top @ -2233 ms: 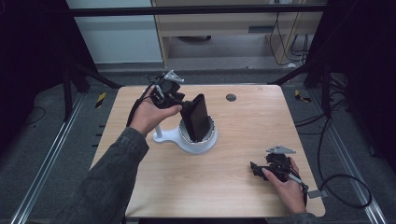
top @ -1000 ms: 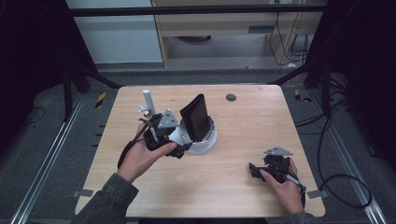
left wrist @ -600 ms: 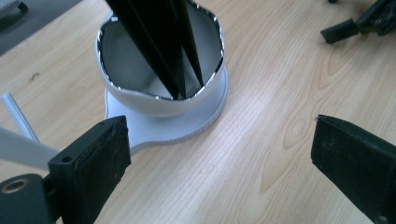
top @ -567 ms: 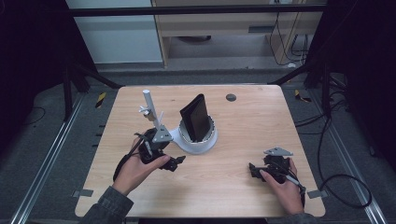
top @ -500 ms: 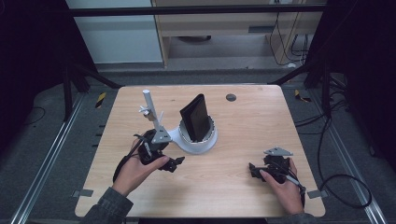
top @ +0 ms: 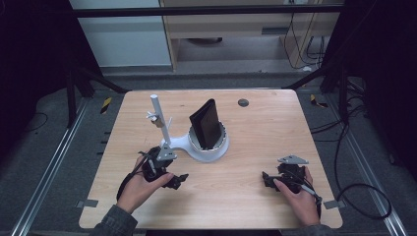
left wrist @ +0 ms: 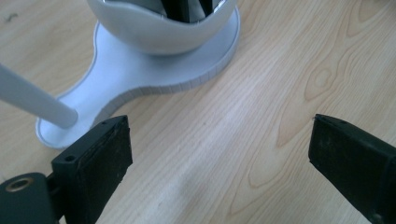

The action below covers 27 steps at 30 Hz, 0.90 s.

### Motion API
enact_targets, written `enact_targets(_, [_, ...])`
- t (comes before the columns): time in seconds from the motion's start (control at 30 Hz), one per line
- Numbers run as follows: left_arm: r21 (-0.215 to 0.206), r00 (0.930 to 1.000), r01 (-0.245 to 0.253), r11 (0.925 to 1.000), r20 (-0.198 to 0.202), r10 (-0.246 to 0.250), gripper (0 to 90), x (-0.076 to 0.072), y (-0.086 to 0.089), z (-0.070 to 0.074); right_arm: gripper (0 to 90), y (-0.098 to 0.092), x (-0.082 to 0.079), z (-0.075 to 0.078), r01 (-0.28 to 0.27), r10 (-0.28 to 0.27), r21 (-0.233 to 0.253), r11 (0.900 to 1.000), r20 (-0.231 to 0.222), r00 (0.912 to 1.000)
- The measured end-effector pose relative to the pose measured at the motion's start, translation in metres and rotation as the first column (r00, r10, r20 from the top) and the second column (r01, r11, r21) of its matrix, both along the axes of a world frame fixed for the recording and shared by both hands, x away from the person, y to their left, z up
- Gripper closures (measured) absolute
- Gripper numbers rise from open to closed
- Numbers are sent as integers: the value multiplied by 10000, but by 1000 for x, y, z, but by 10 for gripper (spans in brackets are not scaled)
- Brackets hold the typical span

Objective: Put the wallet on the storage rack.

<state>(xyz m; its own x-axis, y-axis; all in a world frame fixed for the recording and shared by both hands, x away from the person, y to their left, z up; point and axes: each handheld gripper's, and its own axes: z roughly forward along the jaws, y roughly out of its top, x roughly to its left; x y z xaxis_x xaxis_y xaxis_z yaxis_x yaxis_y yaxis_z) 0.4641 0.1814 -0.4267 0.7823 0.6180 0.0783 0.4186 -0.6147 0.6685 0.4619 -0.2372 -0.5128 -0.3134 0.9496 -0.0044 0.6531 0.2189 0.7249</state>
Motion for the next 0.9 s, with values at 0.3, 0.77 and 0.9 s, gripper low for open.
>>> enact_targets(0.3, [41, 9970, -655, 9978, -413, 656, 60, 0, 25, -26, 10, 0, 0, 0, 10, -10, -4, 10000, 3, 10000])
enact_targets(0.77, [-218, 9696, -2422, 9700, -413, 2412, 62, 14, 77, -56, 9, 0, 0, 0, 7, -7, 6, 10000, 13, 10000])
enact_targets(0.9, [-580, 9567, -2895, 9554, -496, 2868, 61, 18, 89, -68, 9, 1, 0, 0, 54, -54, 49, 10000, -13, 10000])
